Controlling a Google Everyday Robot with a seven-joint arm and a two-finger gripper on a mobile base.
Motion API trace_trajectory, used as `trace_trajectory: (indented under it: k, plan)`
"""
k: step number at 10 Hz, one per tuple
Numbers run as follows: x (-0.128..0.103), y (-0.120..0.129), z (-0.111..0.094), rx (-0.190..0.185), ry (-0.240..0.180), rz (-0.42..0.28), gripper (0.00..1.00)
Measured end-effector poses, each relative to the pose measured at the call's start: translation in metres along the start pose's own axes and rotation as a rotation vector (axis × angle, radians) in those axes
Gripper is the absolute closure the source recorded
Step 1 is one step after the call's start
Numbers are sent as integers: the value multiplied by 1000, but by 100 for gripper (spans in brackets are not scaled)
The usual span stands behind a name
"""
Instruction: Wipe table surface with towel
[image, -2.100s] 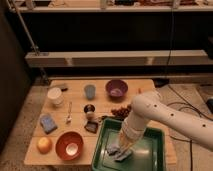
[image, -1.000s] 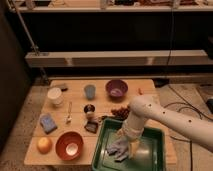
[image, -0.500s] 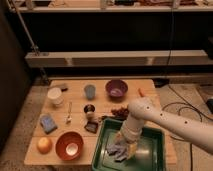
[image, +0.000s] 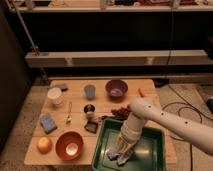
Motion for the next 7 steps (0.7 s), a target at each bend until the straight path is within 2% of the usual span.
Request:
trace_trajectory:
  k: [4,7]
  plan:
    - [-9,0,-8,7,4,-37,100]
    - [-29,4,-33,54,15,-55,100]
